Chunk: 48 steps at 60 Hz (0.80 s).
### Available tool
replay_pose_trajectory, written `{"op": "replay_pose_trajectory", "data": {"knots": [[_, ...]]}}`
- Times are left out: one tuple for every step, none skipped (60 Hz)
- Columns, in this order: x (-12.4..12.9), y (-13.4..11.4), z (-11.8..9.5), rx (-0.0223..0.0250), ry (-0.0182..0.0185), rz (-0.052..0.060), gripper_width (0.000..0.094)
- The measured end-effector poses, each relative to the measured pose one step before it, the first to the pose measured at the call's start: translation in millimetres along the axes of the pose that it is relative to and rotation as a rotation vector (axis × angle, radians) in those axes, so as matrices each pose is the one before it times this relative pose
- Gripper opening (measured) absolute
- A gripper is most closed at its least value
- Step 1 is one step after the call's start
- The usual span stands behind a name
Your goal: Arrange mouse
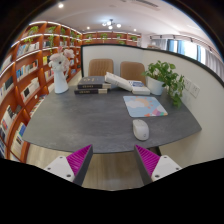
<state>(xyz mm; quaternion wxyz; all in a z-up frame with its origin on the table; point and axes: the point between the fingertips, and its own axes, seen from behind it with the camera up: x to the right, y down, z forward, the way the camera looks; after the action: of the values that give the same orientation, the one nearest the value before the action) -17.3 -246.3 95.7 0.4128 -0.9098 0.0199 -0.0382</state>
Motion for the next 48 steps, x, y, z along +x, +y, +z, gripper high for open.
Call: {"op": "replay_pose_trajectory", "data": {"knots": [[8.76,5.72,2.67,-0.01084,0.00068,-0.0024,0.0839],[8.05,5.79,2.85,-0.01019,-0.00034,0.0004,0.0837],[8.12,5.23,2.99,-0.00957,-0.00061,0.0027,0.0838],[8.1,4.44,3.19,-0.00913,-0.00089,0.0055,0.084],[8.04,4.1,3.58,-0.00906,-0.00013,0.0062,0.0839],[7.91,3.55,3.63,-0.00713,0.00076,0.0049,0.0839],[8.16,2.26,3.88,-0.0057,0.00195,0.004,0.0839],[8.37,2.31,4.1,-0.00463,0.0023,0.0031,0.0836],[7.49,1.65,4.36,-0.00387,0.00257,0.0023,0.0835],[7.34,1.2,4.99,-0.0037,0.00186,0.0025,0.083],[6.21,1.07,5.14,-0.0042,0.00051,0.002,0.0826],[5.88,0.59,4.96,-0.00374,0.00007,0.0011,0.0825],[5.75,0.01,5.32,-0.00329,0.00037,0.0012,0.0827],[4.67,-0.49,5.59,-0.00218,-0.00122,0.0011,0.0829],[4.52,-1.09,5.64,-0.00129,-0.00281,0.001,0.0831],[3.94,-1.07,6.22,-0.00174,-0.00414,0.0012,0.0833],[3.53,-1.85,6.41,-0.00153,-0.00377,0.0014,0.0834],[2.91,-2.63,5.51,0.00033,-0.0033,0.0011,0.0836],[2.25,-3.46,5.73,0.0034,-0.00414,-0.0003,0.0838],[1.67,-4.3,6.17,0.00458,-0.0058,-0.0018,0.0835],[1.09,-4.14,6.02,0.0039,-0.00694,-0.0035,0.0836],[0.47,-3.98,5.96,0.00177,-0.0073,-0.004,0.0838],[0.39,-3.82,5.79,-0.00005,-0.00688,-0.0045,0.0835],[0.32,-3.4,5.81,-0.00124,-0.00609,-0.0052,0.0836],[0.93,-2.8,5.69,-0.00189,-0.00445,-0.005,0.0837],[0.59,-3.25,5.55,-0.00174,-0.00434,-0.0051,0.0838],[0.38,-3.27,5.82,-0.00169,-0.00456,-0.0049,0.0836],[-0.98,-3.06,4.74,-0.00285,-0.00507,-0.0034,0.0837],[-0.44,-2.61,4.77,-0.00159,-0.00644,-0.0029,0.0837],[-0.79,-2.78,4.87,-0.00142,-0.00672,-0.0022,0.0836],[-1.18,-3.26,4.94,-0.00034,-0.00771,-0.0016,0.0836],[-1.51,-3.53,4.49,0.00141,-0.00915,-0.0015,0.0833],[-1.56,-3.67,3.99,0.0025,-0.0093,-0.0019,0.0829],[3.57,-4.32,3.04,0.00129,-0.00948,-0.0032,0.0822],[-5.03,-0.88,5.1,-0.00008,-0.00472,-0.0022,0.0818],[-1.4,-0.91,3.53,-0.00254,-0.0054,-0.0022,0.0807],[-0.56,-0.1,2.79,-0.00463,-0.00452,-0.0026,0.0791],[-0.17,0.47,2.6,-0.00666,-0.00344,-0.0021,0.0767],[-0.1,1.04,2.51,-0.00794,-0.00255,-0.0012,0.0727],[1.56,-0.94,2.2,-0.00329,0.00607,-0.0011,0.0711],[4.26,-2.88,0.02,0.00807,0.00555,-0.0081,0.0675],[0.31,-1.98,2.01,0.00315,0.00299,-0.0049,0.064],[-0.8,0.47,1.51,-0.0044,-0.00351,-0.0011,0.062],[0.07,-1.21,0.61,0.00038,-0.00137,0.0006,0.0603],[0.45,-0.91,0.61,0.00132,-0.00001,-0.0015,0.0564],[0.07,0.51,0.18,-0.0051,-0.00093,0.0002,0.0526],[0.29,-0.15,-0.12,-0.00149,-0.00086,-0.0033,0.0523],[-1.04,1.19,-0.44,-0.00725,-0.00592,-0.0026,0.0523]]}}
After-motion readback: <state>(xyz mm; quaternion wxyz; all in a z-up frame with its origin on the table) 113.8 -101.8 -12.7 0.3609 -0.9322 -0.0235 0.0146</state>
